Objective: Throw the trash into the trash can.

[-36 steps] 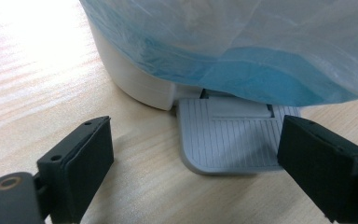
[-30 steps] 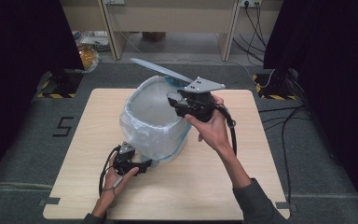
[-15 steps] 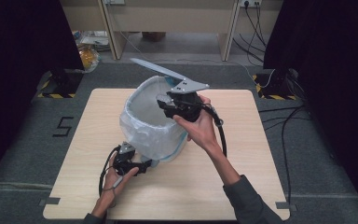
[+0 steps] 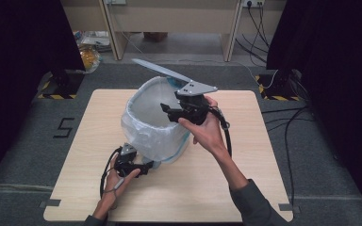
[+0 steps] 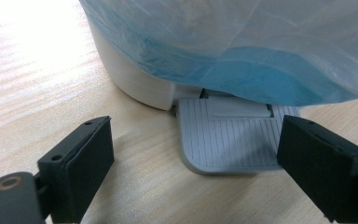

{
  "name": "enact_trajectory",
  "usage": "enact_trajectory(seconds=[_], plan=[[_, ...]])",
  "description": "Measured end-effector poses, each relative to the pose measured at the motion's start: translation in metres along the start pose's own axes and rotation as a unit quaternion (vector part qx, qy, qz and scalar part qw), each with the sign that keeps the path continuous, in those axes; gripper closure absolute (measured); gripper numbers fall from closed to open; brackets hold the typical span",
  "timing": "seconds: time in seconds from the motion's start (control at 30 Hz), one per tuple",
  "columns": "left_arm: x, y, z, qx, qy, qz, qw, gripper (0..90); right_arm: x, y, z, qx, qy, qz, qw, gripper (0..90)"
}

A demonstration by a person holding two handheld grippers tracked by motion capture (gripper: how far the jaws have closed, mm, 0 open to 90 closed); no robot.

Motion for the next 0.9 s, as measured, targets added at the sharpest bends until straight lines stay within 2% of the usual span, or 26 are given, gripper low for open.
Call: enact_trajectory(seconds=[0.43,0.9], plan=[[0.000,0.000,0.000,0.000,0.000,0.000,1.0000,10.0,-0.030,-0.019,0.021,0.015,-0.017,0.006,0.9997,32.8],[0.000,0.000,0.000,0.000,0.000,0.000,1.0000,10.1,-0.065,-0.052,0.060,0.053,-0.059,0.012,0.9968,29.5]])
Point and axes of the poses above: each handheld gripper's, and its own axes: x roughly forward along the jaws, y roughly out of its top, z roughly to its right, the point moved 10 cm from there along x, roughly forward along the jaws
